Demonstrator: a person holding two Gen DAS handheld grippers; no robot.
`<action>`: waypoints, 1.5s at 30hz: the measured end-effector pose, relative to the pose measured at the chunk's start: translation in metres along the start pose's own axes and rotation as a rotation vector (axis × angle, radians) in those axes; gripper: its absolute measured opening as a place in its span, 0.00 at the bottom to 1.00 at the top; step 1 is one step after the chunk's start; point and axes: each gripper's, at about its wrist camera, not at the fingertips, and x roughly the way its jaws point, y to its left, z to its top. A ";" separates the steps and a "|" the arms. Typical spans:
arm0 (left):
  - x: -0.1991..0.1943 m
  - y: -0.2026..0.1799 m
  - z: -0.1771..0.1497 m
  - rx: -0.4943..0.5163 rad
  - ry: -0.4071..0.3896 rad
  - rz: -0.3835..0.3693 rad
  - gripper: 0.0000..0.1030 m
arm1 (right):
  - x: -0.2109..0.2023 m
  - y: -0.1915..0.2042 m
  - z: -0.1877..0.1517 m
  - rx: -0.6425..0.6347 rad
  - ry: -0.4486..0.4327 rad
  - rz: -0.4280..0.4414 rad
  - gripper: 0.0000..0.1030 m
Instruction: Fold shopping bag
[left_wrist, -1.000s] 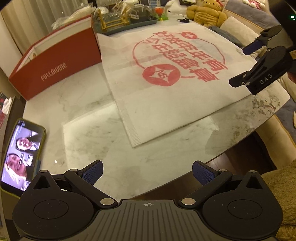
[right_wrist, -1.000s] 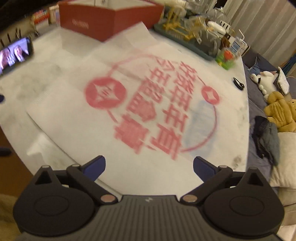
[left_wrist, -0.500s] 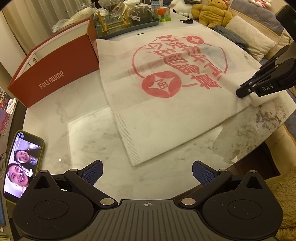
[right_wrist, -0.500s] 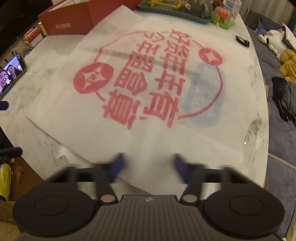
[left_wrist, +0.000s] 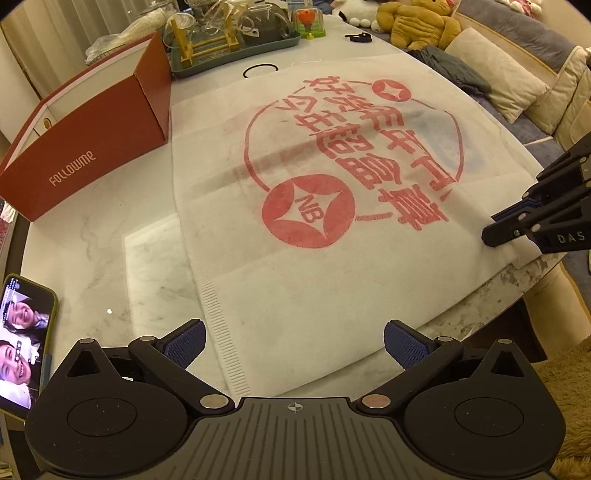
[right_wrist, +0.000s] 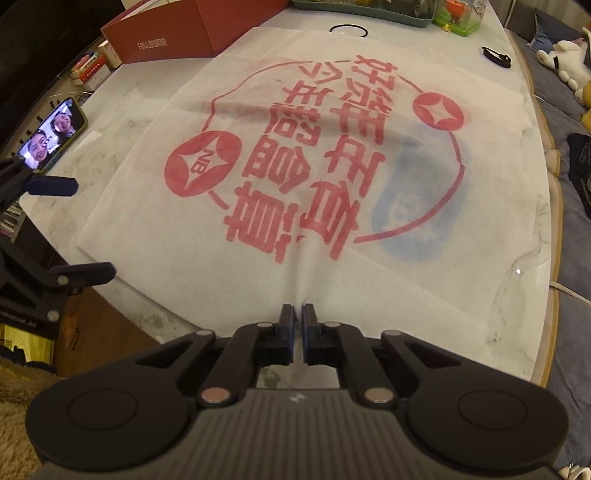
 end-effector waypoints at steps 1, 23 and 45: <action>0.000 0.002 0.000 -0.005 0.003 0.011 1.00 | -0.002 -0.002 0.000 -0.013 -0.004 0.013 0.11; 0.005 -0.007 0.020 -0.151 -0.084 0.187 1.00 | -0.036 -0.080 -0.061 0.129 -0.138 -0.178 0.37; 0.037 -0.043 0.064 -0.020 -0.170 0.061 1.00 | -0.099 -0.073 -0.025 -0.115 -0.264 -0.085 0.01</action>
